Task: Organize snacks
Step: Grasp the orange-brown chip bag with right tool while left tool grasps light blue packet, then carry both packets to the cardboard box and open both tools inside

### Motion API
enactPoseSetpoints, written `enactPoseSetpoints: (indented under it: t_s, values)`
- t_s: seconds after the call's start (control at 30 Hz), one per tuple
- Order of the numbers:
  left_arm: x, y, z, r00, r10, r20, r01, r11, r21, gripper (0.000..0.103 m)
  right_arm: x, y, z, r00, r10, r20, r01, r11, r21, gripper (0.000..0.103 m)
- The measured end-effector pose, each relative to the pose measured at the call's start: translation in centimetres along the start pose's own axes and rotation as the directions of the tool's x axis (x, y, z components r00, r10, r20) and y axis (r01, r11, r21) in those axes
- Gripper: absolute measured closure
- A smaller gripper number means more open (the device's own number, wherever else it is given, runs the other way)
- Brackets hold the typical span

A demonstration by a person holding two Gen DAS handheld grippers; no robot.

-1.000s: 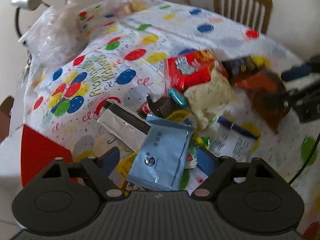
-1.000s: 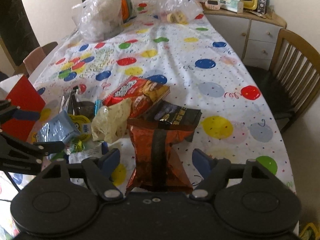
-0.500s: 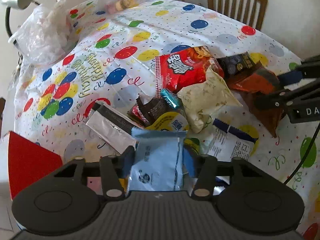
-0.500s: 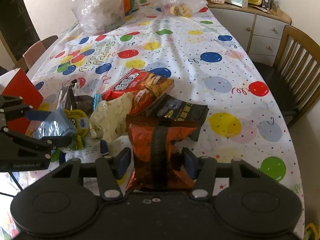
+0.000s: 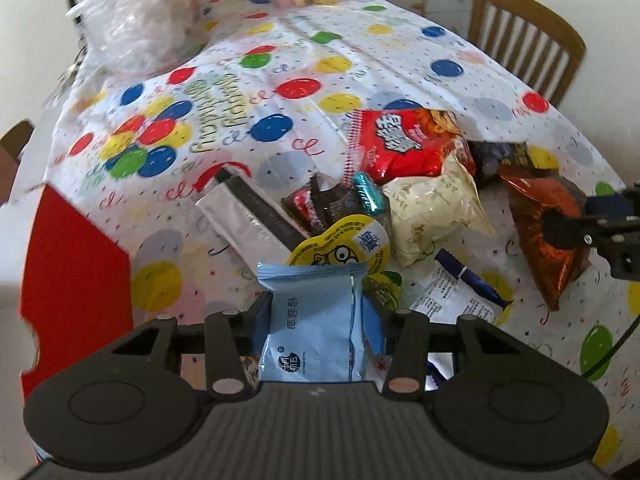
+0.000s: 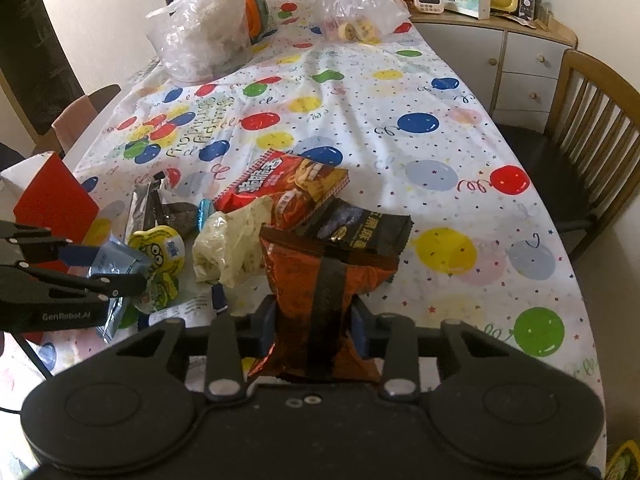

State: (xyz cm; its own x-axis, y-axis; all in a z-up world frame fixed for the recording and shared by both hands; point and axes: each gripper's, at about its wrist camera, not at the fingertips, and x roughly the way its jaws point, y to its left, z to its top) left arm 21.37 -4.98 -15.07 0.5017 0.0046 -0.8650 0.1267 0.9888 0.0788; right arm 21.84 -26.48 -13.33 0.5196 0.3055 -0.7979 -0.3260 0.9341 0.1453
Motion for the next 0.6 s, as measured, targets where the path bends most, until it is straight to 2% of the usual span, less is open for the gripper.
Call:
enactPoseSetpoints:
  t_s: [0.17, 0.33, 0.6]
  values:
    - [-2.4, 0.7, -0.6, 1.0, 0.01, 0.017, -0.007, 0.991, -0.131, 0.057, -1.5, 0.1, 0.4, 1.0, 0.028, 0.007, -0.027, 0.999, -0.037, 0.067]
    - [-5.7, 1.6, -1.7, 0.999, 0.04, 0.037, -0.03, 0.973, -0.231, 0.057, -3.0, 1.1, 1.1, 0.996, 0.09, 0.009, -0.089, 0.992, -0.087, 0.067]
    - [-10.4, 5.0, -2.9, 0.996, 0.016, 0.086, 0.011, 0.952, -0.306, 0.057, -5.2, 5.1, 2.0, 0.995, 0.098, 0.028, -0.093, 0.986, -0.139, 0.067]
